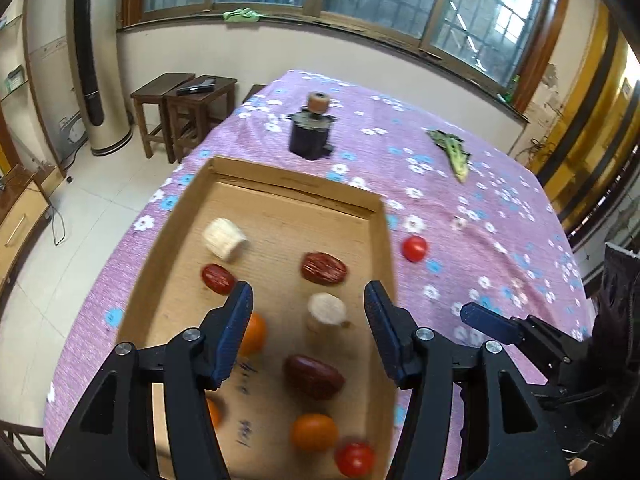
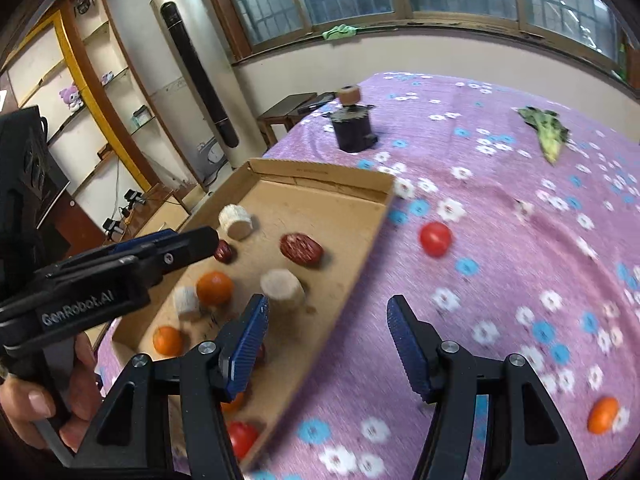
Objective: Organize fruits
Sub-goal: 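Move both grippers back toward the last tomato and tangerine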
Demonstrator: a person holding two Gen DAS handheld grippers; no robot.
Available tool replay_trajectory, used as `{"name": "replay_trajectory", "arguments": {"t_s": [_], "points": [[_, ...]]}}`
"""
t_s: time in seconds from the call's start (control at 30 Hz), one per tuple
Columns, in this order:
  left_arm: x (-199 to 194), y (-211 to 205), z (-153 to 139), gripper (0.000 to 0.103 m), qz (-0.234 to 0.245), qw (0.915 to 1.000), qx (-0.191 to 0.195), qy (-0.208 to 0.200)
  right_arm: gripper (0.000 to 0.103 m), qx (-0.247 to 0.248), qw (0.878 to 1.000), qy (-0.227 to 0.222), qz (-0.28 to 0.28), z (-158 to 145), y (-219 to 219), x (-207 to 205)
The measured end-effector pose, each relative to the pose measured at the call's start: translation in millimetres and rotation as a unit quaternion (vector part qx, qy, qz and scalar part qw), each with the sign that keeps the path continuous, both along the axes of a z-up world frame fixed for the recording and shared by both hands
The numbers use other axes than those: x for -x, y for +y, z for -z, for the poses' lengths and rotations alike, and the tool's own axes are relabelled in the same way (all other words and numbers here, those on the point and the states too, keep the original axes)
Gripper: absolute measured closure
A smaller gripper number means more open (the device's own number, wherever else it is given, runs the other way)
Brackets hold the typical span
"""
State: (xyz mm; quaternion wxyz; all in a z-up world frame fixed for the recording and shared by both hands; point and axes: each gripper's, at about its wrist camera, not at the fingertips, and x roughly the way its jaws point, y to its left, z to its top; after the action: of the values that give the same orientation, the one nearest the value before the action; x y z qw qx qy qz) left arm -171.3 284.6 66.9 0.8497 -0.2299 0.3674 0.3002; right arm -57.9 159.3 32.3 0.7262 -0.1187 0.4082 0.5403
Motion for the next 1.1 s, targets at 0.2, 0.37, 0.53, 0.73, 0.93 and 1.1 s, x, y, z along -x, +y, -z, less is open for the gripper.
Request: {"name": "replay_trajectory", "arguments": {"t_s": [0.2, 0.37, 0.53, 0.73, 0.93, 1.1], "points": [[-5, -29, -7, 0.039, 0.02, 0.9998, -0.006, -0.003, 0.039, -0.011, 1.0, 0.008, 0.02, 1, -43, -5], [-11, -49, -9, 0.039, 0.034, 0.9994, -0.009, -0.004, 0.039, -0.01, 0.999, 0.011, 0.043, 5, -75, -15], [-20, -70, -10, 0.039, 0.057, 0.9983, -0.014, 0.001, 0.039, -0.012, 0.998, 0.014, 0.067, 10, -106, -27], [-37, -91, -6, 0.039, 0.089, 0.9959, -0.013, 0.008, 0.039, -0.008, 0.995, 0.017, 0.096, 18, -143, -41], [-64, -101, 9, 0.039, 0.121, 0.9926, 0.006, 0.014, 0.039, 0.002, 0.991, 0.021, 0.132, 33, -181, -59], [-97, -96, 23, 0.039, 0.135, 0.9902, 0.018, 0.031, 0.039, 0.008, 0.986, 0.03, 0.166, 45, -205, -81]]}}
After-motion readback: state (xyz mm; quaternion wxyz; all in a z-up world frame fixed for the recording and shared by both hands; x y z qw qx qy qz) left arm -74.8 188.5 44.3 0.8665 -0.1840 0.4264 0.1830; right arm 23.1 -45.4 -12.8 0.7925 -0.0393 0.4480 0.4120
